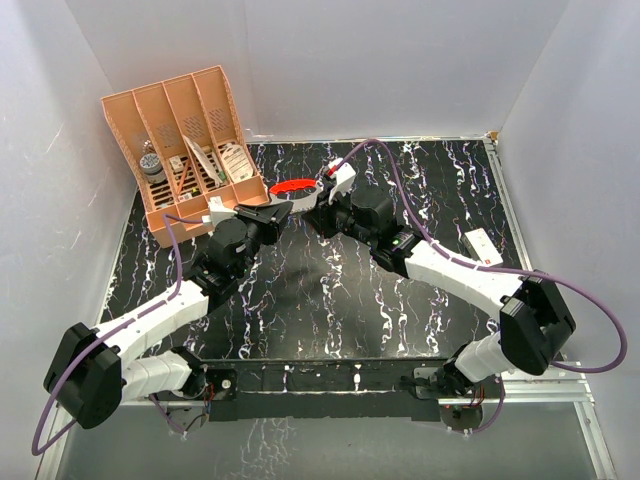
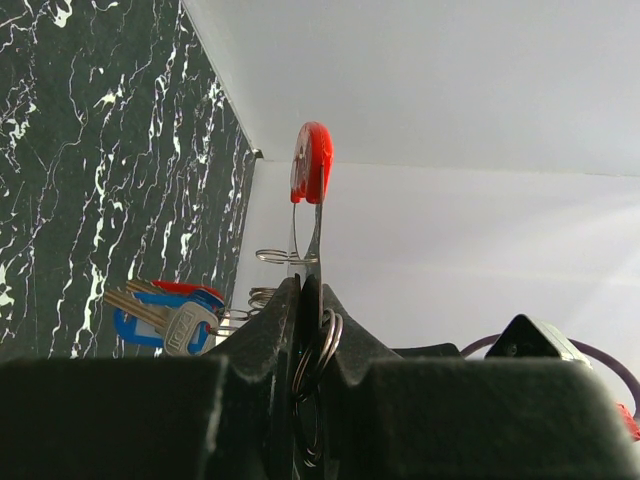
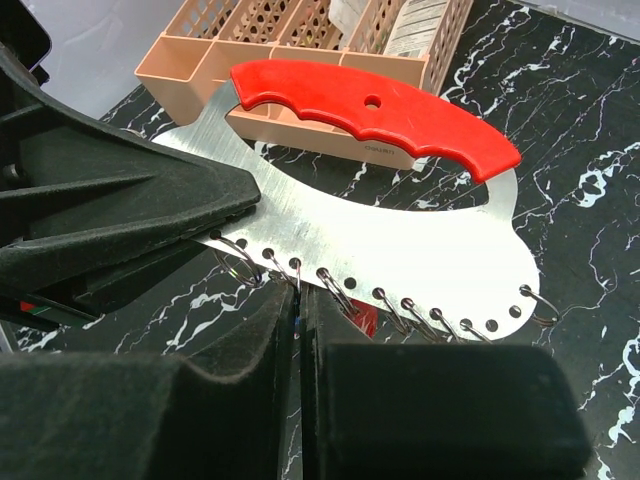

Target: Put the keys on the keyring

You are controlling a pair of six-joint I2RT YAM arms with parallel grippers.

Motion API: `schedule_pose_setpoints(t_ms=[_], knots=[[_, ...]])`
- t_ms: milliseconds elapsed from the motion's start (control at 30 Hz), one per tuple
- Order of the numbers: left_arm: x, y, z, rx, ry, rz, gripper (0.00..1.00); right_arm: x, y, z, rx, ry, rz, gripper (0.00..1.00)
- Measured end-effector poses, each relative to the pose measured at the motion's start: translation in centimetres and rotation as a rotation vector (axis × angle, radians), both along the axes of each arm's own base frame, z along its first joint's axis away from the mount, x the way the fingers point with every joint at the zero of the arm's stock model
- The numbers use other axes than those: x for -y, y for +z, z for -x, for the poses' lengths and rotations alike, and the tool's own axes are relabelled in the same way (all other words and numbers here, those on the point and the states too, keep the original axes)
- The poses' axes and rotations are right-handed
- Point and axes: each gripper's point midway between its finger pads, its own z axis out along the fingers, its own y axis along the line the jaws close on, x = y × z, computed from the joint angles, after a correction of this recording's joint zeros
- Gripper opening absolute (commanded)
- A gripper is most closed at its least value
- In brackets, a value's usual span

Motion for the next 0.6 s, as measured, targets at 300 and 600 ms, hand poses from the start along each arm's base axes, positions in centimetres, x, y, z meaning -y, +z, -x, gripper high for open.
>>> schedule_pose_setpoints(t_ms=[300,600], knots=[[0.2,0.7,0.0,0.017,-0.008,0.018,0.0,0.4,1.0,0.1,0.023,-0.008,-0.009,0.0],[0.9,1.4,-0.6,0.023,-0.019,0.023,0.0,1.4,2.1,0.0,0.055,-0.041,0.002,0.0]])
